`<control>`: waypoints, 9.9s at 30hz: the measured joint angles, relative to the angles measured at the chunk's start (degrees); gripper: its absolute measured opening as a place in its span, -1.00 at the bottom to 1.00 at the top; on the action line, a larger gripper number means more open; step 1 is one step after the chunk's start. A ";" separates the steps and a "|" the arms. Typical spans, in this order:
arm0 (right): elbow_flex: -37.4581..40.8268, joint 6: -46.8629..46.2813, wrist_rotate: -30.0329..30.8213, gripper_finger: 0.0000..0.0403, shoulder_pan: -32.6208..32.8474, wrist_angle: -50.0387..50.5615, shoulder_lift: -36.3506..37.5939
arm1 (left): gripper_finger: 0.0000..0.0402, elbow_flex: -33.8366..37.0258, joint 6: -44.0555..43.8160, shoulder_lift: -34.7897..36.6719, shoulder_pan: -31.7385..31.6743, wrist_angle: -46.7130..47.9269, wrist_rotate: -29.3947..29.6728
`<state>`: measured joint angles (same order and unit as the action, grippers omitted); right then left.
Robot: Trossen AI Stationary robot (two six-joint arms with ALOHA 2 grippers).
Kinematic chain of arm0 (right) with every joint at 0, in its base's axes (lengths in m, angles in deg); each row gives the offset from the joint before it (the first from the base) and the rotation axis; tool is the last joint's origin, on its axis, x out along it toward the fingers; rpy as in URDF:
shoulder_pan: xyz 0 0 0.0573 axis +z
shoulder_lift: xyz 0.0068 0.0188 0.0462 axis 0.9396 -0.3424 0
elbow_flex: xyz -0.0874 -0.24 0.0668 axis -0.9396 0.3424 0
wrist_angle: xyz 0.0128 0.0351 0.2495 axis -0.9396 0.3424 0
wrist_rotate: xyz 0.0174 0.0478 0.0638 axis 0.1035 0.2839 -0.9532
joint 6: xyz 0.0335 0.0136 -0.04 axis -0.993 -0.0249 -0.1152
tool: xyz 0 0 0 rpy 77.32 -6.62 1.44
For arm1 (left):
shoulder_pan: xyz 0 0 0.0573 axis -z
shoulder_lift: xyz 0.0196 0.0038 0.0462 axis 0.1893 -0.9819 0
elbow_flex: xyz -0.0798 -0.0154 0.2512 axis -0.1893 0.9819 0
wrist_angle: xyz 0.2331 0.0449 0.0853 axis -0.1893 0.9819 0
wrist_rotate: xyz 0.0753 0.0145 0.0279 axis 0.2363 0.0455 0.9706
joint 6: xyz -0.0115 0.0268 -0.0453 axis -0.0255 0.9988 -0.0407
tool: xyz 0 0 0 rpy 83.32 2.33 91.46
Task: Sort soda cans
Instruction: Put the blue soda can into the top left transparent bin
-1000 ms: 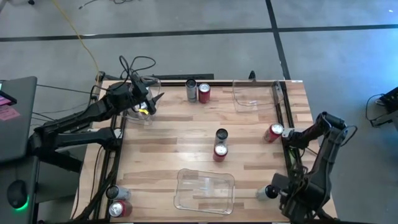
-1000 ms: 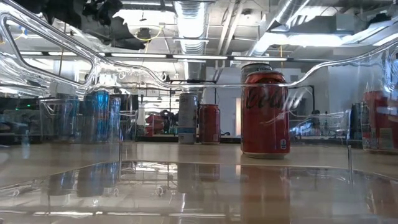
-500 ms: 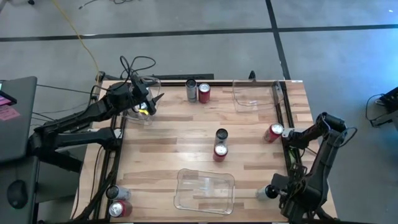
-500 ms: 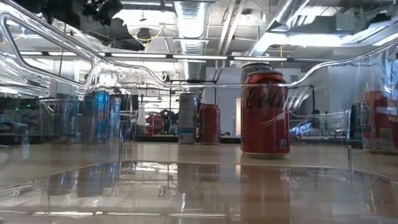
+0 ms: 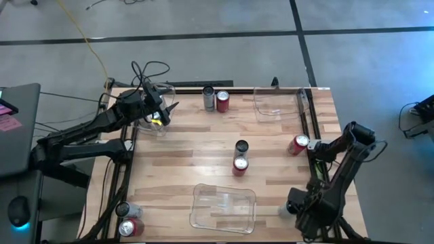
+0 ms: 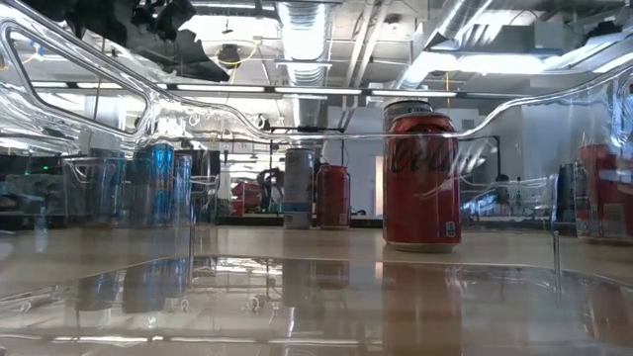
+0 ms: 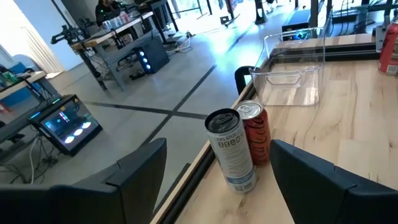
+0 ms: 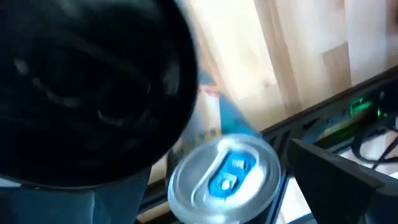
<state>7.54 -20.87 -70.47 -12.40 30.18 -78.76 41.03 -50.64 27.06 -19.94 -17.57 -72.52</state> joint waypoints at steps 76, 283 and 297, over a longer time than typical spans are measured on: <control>-4.55 21.30 17.09 0.19 -51.49 8.62 19.68 | 0.40 0.02 -1.81 0.04 0.02 2.79 -4.61; 12.59 88.29 1.65 -0.01 -67.47 -89.78 -2.25 | 0.37 -6.28 -6.07 -36.32 12.90 -32.08 -21.10; 12.55 88.34 1.60 -0.01 -67.51 -89.77 -2.25 | 0.22 -6.32 -6.18 -34.56 12.52 -28.80 -20.82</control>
<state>20.09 67.46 -68.87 -79.91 -59.59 -81.01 34.72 -56.82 -7.49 -7.42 -46.37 -93.35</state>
